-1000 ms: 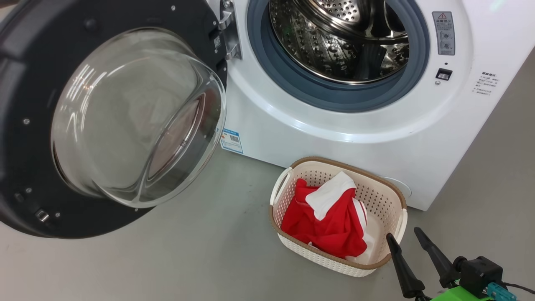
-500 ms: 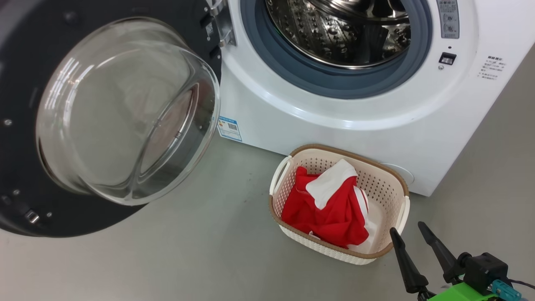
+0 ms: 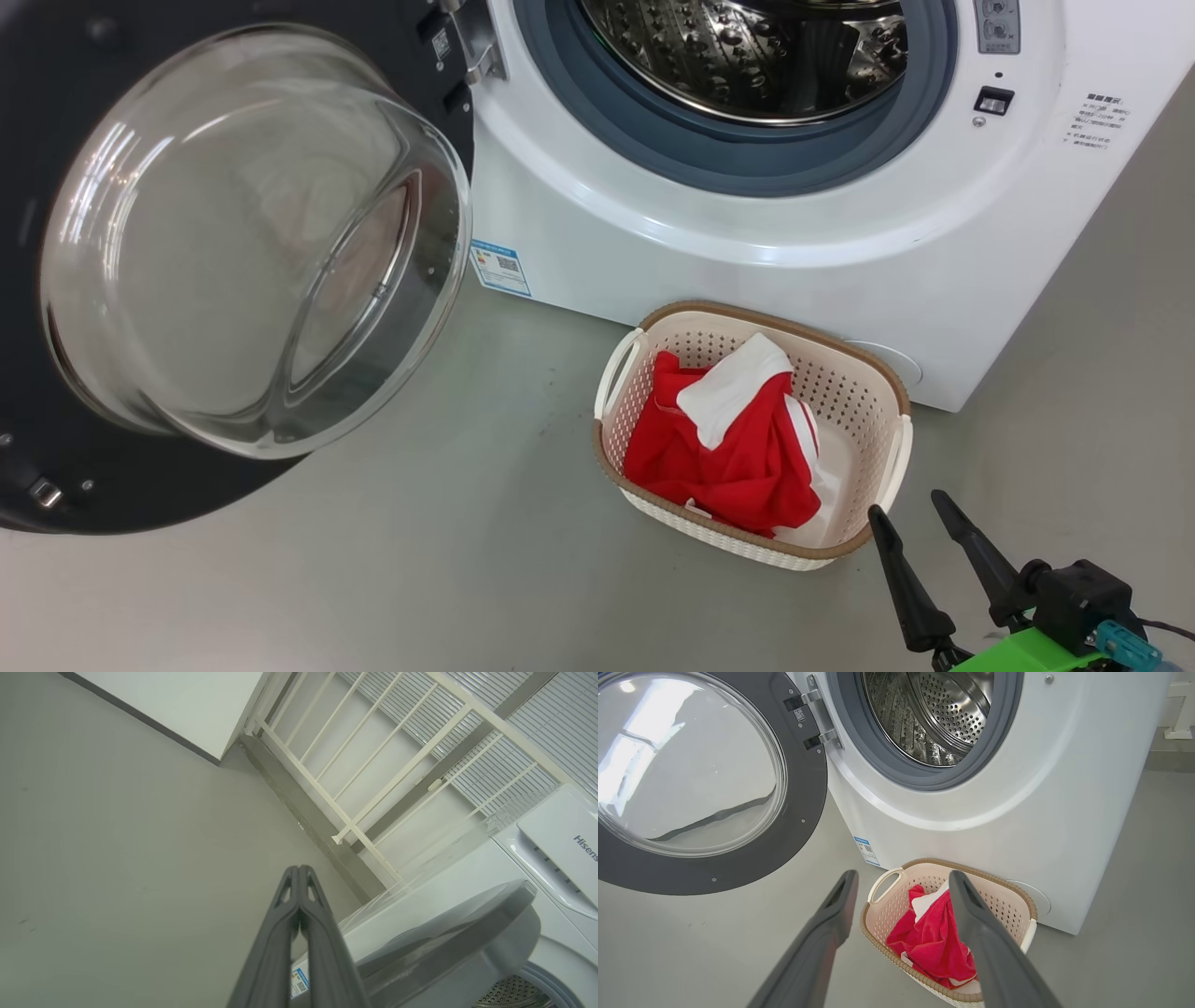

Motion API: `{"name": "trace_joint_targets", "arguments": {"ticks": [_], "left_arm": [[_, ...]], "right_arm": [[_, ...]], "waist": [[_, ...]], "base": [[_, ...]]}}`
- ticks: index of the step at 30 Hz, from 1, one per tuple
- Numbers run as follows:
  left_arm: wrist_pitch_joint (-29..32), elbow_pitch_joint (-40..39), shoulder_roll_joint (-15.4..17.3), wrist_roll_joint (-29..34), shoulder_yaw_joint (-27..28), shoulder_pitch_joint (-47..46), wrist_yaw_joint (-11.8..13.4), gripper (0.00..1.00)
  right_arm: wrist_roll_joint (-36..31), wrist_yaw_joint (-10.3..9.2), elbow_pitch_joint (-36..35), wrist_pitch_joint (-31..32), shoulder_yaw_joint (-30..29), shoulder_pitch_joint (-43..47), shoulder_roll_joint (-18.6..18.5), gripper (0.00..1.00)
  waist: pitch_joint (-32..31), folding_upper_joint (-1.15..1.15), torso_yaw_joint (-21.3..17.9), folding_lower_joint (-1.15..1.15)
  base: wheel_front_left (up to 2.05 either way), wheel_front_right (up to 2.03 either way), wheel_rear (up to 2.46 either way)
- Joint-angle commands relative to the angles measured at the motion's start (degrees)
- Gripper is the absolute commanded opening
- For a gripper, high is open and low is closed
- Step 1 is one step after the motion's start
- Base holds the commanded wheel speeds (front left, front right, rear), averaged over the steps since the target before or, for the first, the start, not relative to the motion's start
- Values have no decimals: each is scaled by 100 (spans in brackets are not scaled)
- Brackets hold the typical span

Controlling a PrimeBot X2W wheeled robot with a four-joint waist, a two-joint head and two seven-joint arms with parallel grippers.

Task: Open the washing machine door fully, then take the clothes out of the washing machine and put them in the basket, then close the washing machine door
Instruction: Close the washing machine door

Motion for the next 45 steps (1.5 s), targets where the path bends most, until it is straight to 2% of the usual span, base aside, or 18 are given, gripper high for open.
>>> {"name": "trace_joint_targets", "arguments": {"ticks": [1,9,27,35,45], "left_arm": [[173,-116,478,-85,12,149,-33,0],[1099,-416,510,-636,-497,528,-33,0],[2224,-1688,490,-1556,-1243,1344,-33,0],[2550,-2606,540,-2041,-1546,1766,-33,0],[2627,-3368,615,-2367,-1941,2071,-33,0]], "right_arm": [[-29,36,-140,-37,138,-172,-48,100],[10,36,-143,-37,238,-118,-79,100],[-50,36,-168,-37,92,59,-29,100],[-215,36,-155,-37,-33,185,-21,100],[-437,36,-142,-37,-142,300,6,100]], "waist": [[1,0,6,0],[-93,0,58,0],[-416,0,-18,0],[-607,0,-68,0],[-754,0,-260,0]], "base": [[0,0,0],[0,0,0],[0,0,0],[0,0,0],[0,0,0]]}}
